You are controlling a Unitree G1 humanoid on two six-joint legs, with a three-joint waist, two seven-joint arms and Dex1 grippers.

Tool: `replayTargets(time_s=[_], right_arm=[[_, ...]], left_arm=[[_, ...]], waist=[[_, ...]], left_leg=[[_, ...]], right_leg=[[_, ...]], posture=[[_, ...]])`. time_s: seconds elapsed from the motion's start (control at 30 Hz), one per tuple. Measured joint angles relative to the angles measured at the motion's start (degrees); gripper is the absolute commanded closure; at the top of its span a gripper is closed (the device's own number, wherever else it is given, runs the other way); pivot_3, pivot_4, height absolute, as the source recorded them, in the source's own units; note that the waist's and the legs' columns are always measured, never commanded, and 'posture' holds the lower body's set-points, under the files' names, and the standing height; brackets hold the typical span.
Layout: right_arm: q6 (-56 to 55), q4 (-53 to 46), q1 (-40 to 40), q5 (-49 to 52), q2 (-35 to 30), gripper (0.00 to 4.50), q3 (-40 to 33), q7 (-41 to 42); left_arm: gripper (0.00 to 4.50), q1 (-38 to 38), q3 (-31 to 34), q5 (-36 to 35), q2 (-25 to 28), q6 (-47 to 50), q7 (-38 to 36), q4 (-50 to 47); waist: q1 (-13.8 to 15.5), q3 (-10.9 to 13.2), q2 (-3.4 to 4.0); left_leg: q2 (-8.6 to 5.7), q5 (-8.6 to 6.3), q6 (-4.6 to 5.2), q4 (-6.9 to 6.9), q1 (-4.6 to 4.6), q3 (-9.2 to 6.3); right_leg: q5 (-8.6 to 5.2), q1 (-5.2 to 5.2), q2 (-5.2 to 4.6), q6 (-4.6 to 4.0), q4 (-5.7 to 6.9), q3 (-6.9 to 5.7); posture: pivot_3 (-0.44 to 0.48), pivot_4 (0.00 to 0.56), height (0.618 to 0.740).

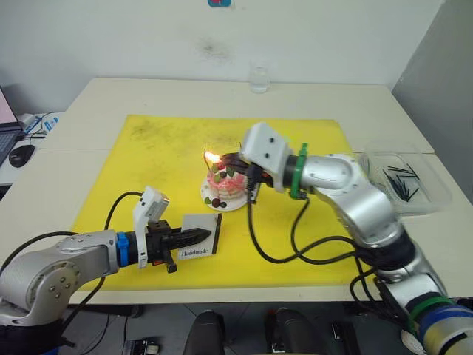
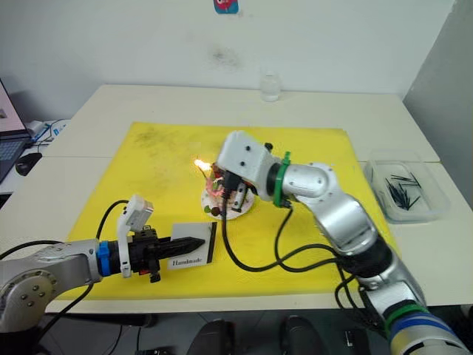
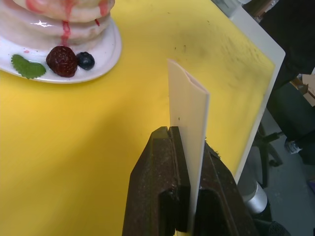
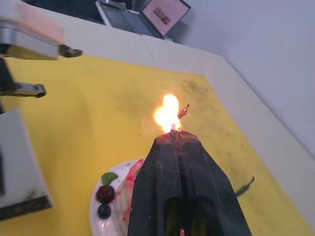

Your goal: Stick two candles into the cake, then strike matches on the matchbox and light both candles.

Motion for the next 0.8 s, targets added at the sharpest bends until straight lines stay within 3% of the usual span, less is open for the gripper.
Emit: replayTargets(time_s=[0.8], right_arm=[[-6.0,7.1,0.6,-6.7,5.2,4.47,1.0,-1.9]], left_arm=[[4.50,-2.3,-2.9,2.6,-0.5,-2.1,-0.7,1.4]], waist=[[-0.2,0.0,0.00]], left_leg=[[0.03,0.00,0.00,-0.05,0.00,-0.01]], right_leg=[[0.00,-0.05,0.03,0.00,0.03,-0.01]], posture=[[0.000,0.150,0.740]])
